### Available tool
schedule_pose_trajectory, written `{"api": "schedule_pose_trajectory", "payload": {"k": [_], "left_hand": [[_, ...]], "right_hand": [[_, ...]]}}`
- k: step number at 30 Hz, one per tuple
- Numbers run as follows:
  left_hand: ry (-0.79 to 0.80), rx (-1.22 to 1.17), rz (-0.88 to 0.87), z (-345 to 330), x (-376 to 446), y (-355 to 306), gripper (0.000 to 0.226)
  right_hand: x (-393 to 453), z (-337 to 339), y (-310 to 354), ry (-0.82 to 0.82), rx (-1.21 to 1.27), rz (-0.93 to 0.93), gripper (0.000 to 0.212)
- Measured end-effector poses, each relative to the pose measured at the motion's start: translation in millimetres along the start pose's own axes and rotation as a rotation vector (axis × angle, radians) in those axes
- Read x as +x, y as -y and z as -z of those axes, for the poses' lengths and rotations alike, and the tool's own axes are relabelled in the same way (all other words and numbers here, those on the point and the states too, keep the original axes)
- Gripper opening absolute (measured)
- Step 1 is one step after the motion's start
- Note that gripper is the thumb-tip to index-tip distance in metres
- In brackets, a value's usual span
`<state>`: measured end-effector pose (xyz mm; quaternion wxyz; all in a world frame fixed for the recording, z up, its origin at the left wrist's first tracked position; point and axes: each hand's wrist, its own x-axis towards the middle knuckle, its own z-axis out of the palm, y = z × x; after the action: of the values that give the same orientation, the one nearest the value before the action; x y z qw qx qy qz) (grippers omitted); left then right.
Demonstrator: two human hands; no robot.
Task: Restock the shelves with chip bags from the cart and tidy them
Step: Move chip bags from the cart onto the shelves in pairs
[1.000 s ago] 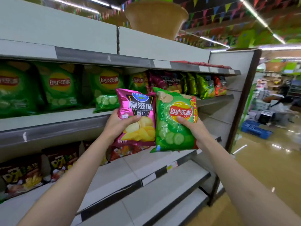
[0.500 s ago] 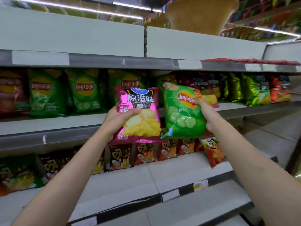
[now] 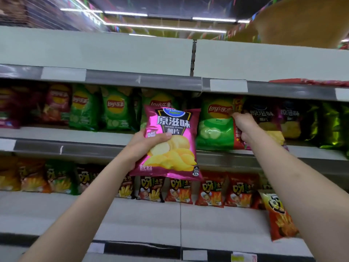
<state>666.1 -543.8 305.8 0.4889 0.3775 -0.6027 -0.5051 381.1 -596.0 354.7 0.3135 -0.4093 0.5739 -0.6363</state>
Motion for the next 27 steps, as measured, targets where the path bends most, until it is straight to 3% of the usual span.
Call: {"api": "schedule_pose_trajectory", "payload": {"k": [3, 8, 14, 18, 25, 27], "left_hand": [[-0.018, 0.053, 0.022, -12.9, -5.3, 2.0, 0.054], [-0.039, 0.076, 0.041, -32.3, -10.4, 3.9, 0.037], [-0.037, 0.076, 0.048, -46.7, -13.9, 12.7, 0.050], [0.013, 0.022, 0.045, -56.3, -21.2, 20.5, 0.040], [0.067, -0.094, 0.076, -71.1, -51.0, 37.8, 0.060], [0.061, -0.109, 0.098, -72.0, -61.1, 43.7, 0.068]], "right_hand": [[15.9, -6.4, -11.9, 0.011, -0.025, -0.004, 0.050], [40.8, -6.8, -29.2, 0.048, -0.206, -0.011, 0.059], [15.8, 5.8, -25.9, -0.013, -0.305, 0.125, 0.057], [-11.9, 14.1, -32.0, -0.048, -0.329, 0.156, 0.067], [-79.2, 29.8, -58.5, -0.007, -0.244, 0.222, 0.018], [-100.3, 31.8, -67.3, 0.052, -0.205, 0.185, 0.018]]}}
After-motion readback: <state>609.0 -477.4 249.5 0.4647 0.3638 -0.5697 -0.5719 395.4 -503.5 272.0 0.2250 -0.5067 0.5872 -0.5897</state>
